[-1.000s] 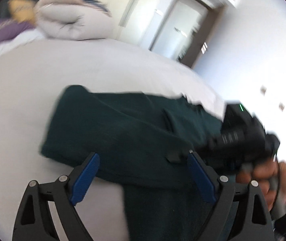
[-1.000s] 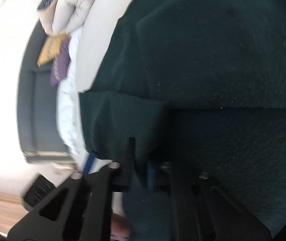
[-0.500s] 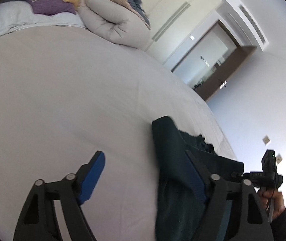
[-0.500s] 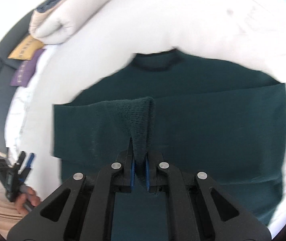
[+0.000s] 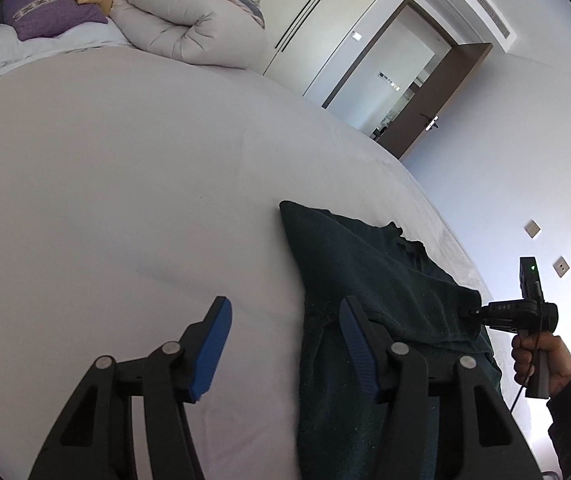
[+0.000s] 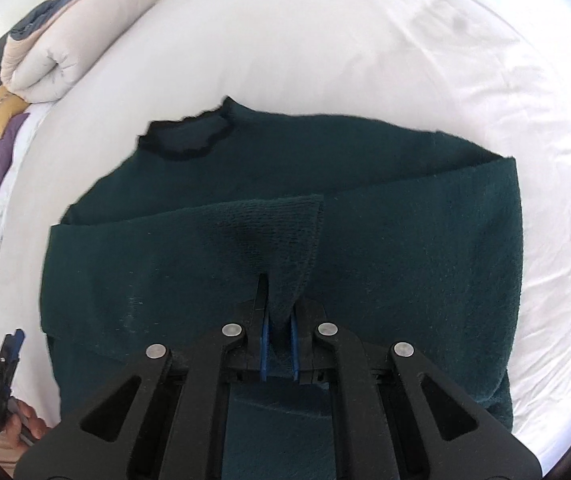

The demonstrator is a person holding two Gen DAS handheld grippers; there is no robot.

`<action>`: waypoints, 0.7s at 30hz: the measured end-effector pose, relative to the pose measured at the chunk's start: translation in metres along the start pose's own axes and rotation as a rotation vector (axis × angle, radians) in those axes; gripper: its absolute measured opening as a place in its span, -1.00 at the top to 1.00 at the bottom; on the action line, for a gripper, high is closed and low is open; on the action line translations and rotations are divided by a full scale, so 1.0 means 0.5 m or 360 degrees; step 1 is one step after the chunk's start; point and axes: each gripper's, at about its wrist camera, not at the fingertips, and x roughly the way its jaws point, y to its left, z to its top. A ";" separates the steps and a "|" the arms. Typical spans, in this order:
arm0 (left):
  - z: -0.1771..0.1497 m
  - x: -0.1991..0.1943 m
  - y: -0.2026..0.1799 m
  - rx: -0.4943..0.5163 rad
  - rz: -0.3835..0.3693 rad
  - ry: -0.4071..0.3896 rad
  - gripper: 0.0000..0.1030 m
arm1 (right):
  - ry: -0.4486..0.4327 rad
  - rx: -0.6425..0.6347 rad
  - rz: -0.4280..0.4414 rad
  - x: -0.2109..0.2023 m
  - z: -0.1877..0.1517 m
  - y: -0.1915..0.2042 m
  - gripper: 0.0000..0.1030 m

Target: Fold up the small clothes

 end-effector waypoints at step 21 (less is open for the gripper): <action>0.000 0.015 -0.001 0.0052 0.0053 0.0043 -0.13 | -0.0002 0.0202 0.0062 -0.020 -0.023 -0.038 0.83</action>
